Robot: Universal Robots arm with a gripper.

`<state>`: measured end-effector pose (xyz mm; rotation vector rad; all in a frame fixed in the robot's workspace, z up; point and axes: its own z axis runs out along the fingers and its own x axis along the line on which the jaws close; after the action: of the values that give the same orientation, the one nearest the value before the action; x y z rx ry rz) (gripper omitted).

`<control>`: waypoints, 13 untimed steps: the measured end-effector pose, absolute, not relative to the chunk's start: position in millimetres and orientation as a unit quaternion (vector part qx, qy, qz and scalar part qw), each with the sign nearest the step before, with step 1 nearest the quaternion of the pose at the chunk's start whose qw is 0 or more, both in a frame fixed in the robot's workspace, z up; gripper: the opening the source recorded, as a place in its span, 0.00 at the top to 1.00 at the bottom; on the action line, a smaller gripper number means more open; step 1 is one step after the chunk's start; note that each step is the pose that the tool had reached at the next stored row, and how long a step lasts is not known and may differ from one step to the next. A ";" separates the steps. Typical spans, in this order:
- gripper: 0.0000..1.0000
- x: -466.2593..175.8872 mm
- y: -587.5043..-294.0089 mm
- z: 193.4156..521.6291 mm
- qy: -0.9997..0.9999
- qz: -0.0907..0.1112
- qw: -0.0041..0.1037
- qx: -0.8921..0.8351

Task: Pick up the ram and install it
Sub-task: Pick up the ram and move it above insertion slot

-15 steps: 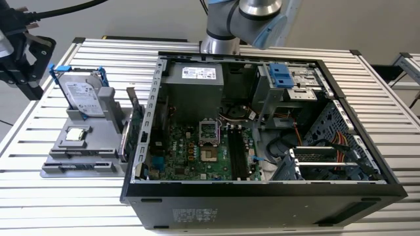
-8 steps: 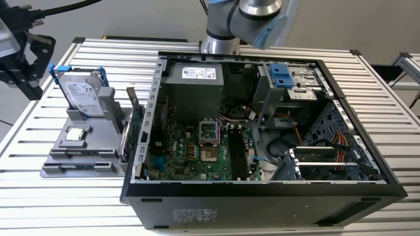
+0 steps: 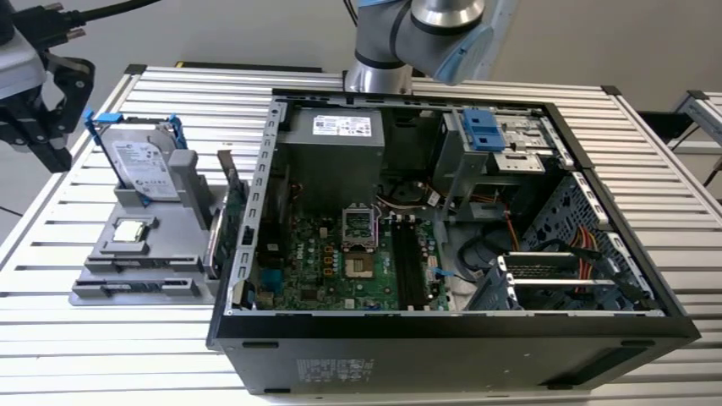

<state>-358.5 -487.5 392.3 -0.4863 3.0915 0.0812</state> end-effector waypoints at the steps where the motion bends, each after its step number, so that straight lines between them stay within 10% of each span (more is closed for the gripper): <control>1: 1.00 -358.5 -487.5 392.3 0.987 0.026 0.005 -0.161; 13: 1.00 -358.4 -487.5 392.3 0.974 0.026 0.004 -0.226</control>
<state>-358.4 -487.5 392.3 -0.7092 3.0519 0.0824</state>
